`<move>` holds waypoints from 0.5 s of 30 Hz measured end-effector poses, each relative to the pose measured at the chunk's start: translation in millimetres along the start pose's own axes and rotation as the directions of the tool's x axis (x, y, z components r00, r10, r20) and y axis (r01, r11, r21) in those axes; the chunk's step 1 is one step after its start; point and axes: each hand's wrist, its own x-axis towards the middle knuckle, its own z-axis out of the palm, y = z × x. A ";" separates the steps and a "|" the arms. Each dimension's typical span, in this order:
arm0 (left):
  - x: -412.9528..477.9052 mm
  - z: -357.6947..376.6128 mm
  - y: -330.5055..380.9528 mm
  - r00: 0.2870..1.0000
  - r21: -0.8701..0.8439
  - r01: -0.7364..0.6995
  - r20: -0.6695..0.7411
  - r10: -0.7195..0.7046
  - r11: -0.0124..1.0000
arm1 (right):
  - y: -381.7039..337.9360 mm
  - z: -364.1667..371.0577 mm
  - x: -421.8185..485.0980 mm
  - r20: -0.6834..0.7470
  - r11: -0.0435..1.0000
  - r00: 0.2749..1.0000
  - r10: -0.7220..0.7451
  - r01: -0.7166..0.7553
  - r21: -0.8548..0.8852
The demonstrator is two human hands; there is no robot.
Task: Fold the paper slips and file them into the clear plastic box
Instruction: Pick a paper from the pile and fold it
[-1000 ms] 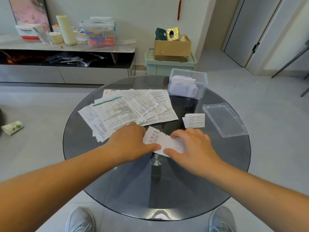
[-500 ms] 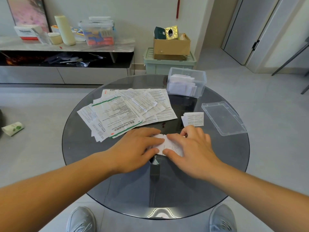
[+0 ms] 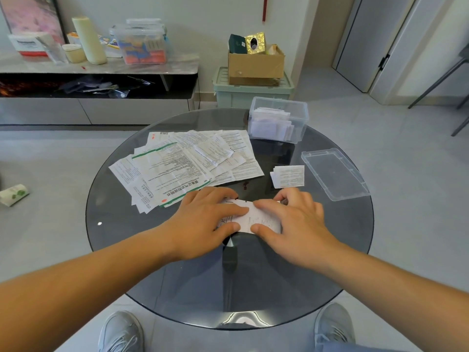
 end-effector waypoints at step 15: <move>8.0 -25.9 -7.2 0.975 0.075 -0.072 0.215 0.054 0.995 | 23.1 -22.6 -6.5 0.144 0.998 0.990 -0.007 0.016 -0.062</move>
